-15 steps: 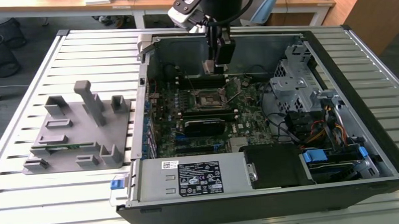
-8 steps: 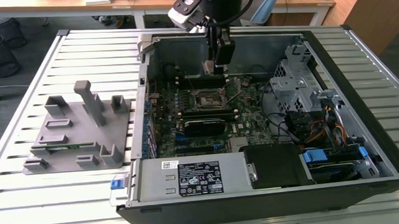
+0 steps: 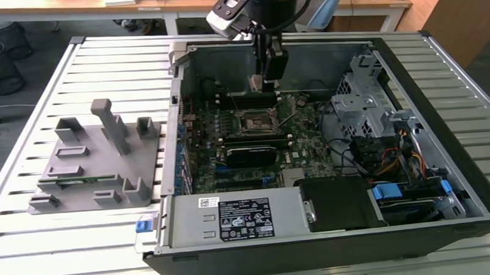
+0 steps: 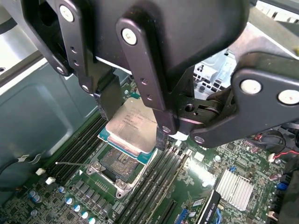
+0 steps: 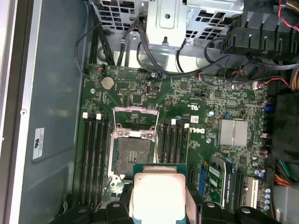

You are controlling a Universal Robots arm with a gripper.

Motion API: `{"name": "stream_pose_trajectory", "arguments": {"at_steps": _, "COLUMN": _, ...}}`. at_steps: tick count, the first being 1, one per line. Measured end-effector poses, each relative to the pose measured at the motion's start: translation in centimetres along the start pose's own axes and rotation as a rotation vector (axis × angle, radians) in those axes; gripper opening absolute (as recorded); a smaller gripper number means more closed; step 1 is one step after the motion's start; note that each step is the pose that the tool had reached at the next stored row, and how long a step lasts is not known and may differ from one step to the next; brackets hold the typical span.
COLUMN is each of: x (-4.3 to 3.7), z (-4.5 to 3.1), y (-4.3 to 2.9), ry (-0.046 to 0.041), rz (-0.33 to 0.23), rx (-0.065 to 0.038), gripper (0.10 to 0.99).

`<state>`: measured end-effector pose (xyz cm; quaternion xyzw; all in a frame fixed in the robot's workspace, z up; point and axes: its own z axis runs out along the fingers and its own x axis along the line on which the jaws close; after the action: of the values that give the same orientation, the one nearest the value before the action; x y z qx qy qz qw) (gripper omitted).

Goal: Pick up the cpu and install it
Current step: 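Place the cpu into insertion slot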

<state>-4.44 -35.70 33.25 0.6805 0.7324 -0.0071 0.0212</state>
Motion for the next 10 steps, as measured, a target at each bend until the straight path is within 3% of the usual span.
{"name": "stream_pose_trajectory", "arguments": {"at_steps": 10, "x": 0.82, "z": 0.69, "y": 0.07, "ry": 0.0000, "rz": 0.000, "rx": 0.000, "gripper": 0.529}}
